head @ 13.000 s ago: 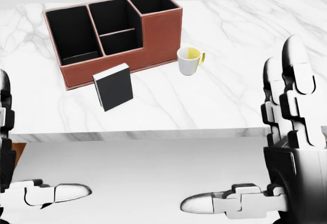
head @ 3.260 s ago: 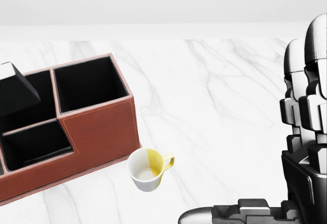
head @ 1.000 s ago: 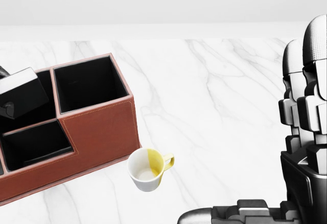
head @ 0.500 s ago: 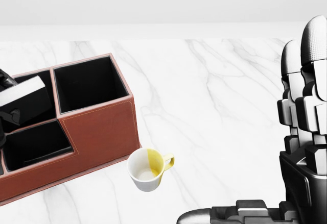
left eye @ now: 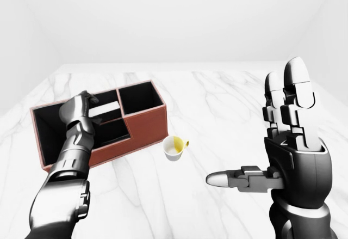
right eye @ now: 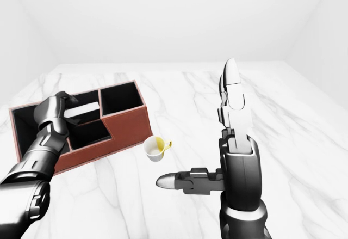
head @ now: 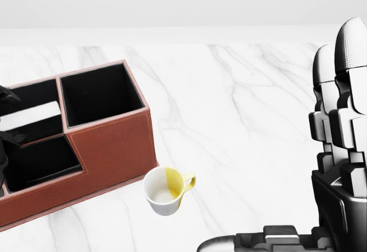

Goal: Pick up the book and place it in the front compartment of the caddy.

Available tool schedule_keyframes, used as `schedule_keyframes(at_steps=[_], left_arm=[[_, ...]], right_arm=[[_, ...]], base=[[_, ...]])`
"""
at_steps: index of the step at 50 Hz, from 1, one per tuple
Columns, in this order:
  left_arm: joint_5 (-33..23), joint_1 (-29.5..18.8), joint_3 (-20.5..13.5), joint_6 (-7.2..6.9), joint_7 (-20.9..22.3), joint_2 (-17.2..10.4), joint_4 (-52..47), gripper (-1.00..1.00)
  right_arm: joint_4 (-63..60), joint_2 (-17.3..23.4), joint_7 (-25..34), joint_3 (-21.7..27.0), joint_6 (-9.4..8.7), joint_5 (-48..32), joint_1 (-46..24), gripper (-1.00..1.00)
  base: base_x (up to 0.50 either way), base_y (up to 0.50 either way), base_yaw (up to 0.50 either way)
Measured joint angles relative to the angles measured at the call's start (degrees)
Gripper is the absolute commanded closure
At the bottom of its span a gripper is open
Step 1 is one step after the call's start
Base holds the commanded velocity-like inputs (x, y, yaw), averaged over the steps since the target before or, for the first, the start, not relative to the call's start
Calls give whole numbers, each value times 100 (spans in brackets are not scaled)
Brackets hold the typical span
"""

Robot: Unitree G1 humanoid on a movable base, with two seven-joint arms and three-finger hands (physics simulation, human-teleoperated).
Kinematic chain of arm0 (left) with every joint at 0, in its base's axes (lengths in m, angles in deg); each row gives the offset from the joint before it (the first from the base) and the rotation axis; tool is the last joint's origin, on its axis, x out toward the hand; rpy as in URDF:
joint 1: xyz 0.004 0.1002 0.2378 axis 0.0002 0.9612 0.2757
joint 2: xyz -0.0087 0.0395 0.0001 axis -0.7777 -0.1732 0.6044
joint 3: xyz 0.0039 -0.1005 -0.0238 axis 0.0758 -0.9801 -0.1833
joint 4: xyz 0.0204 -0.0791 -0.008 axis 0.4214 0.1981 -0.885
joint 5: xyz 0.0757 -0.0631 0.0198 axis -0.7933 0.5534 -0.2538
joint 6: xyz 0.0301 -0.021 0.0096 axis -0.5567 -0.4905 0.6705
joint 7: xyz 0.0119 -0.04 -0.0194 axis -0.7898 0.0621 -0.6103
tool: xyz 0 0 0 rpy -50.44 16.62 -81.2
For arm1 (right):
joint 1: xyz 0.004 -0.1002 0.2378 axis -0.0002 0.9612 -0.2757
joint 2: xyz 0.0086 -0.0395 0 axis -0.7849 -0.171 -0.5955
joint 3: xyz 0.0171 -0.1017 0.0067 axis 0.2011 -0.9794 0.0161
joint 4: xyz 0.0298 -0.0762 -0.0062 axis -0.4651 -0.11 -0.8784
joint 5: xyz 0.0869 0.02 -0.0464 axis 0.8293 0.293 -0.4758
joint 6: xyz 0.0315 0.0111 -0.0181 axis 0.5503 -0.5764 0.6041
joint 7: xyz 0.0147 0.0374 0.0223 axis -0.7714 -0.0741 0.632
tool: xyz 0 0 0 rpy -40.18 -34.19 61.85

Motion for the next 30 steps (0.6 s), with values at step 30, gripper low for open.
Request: schedule_keyframes(at_steps=[30], left_arm=[[10, 84, -233, -57, -63, -276, -36, -100]], right_arm=[[0, 12, -41, -65, 0, 5, 17, -100]], base=[[0, 0, 0]])
